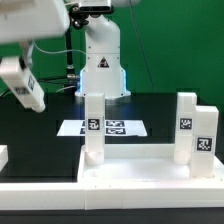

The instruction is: Assemble desk

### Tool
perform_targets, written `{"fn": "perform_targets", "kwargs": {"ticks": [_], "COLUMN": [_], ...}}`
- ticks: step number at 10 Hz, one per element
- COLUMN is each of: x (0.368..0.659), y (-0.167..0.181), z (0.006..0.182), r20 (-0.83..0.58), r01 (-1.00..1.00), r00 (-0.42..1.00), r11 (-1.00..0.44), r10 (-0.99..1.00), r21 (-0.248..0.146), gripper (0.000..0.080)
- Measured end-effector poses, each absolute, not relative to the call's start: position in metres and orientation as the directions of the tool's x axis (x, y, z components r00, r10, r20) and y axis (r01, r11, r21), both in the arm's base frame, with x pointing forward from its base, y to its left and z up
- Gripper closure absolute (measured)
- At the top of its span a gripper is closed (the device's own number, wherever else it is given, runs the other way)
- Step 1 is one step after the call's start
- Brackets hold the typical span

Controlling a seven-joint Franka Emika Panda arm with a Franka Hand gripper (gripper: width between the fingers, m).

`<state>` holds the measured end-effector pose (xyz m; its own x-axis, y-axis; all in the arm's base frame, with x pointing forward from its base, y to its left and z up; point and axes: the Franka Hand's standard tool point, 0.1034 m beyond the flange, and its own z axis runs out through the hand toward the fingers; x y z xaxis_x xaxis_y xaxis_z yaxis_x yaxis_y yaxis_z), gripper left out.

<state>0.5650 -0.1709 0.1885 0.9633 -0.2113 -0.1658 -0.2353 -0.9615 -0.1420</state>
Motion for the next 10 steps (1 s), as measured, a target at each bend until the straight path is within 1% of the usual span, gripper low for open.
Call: {"fn": "perform_targets", "kwargs": {"ticks": [1, 2, 3, 4, 5, 6, 7, 8, 9, 10], "x": [0.557, 0.564, 0.568, 0.572, 0.592, 0.613, 0.627, 0.636, 0.634, 0.627], "y": [-0.177, -0.182, -0.184, -0.183, -0.167, -0.151, -0.137, -0.116, -0.1, -0.095], "z": [0.185, 0.181, 0.182, 0.183, 0.191, 0.203, 0.21, 0.216, 0.208, 0.195], "r20": [-0.149, -0.06, 0.027, 0.106, 0.205, 0.304, 0.372, 0.446, 0.52, 0.527], "r01": [-0.247, -0.251, -0.252, -0.259, -0.249, -0.229, -0.233, -0.303, -0.324, -0.325], "r00": [0.963, 0.968, 0.966, 0.958, 0.946, 0.926, 0.9, 0.843, 0.793, 0.791], "r11": [-0.959, -0.961, -0.962, -0.963, -0.968, -0.973, -0.972, -0.95, -0.942, -0.943], "r10": [-0.227, -0.245, -0.256, -0.267, -0.252, -0.226, -0.225, -0.302, -0.318, -0.311], "r21": [-0.136, -0.116, -0.104, -0.081, -0.04, -0.026, -0.024, -0.072, -0.083, -0.07], "gripper": [0.0511, 0.0511, 0.0511, 0.0511, 0.0511, 0.0511, 0.0511, 0.0511, 0.0511, 0.0511]}}
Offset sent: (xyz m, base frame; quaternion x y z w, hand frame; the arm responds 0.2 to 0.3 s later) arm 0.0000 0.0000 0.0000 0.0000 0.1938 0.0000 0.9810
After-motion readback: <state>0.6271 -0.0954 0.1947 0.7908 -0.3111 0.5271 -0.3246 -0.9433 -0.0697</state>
